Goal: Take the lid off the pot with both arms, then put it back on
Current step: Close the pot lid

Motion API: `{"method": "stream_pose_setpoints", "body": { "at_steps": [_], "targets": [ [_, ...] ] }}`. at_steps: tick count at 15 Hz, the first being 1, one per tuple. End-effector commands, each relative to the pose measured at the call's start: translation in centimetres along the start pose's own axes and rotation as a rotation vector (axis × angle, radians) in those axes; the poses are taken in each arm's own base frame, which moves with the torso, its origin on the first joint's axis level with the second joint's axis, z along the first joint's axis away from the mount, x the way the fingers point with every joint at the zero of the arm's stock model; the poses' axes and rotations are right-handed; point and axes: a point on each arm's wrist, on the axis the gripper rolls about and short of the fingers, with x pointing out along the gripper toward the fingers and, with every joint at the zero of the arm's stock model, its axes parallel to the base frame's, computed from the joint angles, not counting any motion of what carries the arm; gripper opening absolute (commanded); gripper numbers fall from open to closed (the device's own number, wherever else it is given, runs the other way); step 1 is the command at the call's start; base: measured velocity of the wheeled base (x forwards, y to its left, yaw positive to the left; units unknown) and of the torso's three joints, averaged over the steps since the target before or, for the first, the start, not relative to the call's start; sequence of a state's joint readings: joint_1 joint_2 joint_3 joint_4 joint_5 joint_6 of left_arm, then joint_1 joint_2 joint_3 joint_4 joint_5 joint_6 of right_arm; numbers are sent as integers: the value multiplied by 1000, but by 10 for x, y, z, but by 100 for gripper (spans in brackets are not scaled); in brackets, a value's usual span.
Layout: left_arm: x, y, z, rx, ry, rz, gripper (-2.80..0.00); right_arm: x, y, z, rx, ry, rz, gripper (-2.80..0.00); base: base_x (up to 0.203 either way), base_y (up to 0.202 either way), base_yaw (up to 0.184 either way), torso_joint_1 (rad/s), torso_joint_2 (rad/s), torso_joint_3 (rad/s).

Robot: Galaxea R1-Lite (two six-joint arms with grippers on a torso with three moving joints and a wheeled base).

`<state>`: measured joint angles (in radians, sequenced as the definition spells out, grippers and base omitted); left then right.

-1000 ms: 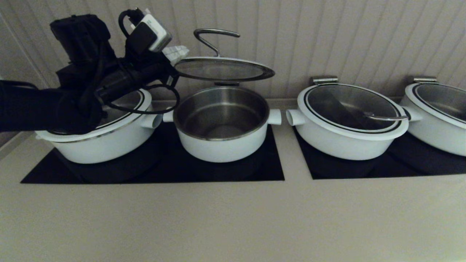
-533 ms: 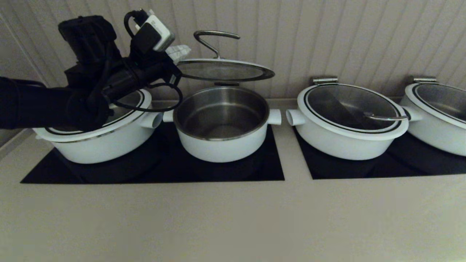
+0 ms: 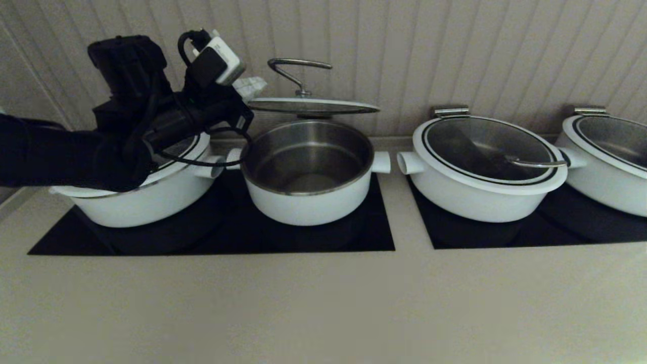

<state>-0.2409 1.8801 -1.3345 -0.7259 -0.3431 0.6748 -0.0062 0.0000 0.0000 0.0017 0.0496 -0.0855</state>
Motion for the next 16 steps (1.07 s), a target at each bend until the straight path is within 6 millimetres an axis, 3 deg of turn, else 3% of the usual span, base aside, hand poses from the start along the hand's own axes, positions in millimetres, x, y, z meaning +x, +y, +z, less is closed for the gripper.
{"method": "stream_pose_setpoints", "body": {
  "at_steps": [1,8,16],
  "targets": [
    [-8,-5,-1,-1,9,-11,-280,0,0,0,0,0,1,-280,0,0,0,0,0,0],
    [-21,-21,-14,-16,43,-39,-280,0,0,0,0,0,1,-280,0,0,0,0,0,0],
    [-20,-26,-21,-27,61,-52,-280,0,0,0,0,1,1,-280,0,0,0,0,0,0]
  ]
}}
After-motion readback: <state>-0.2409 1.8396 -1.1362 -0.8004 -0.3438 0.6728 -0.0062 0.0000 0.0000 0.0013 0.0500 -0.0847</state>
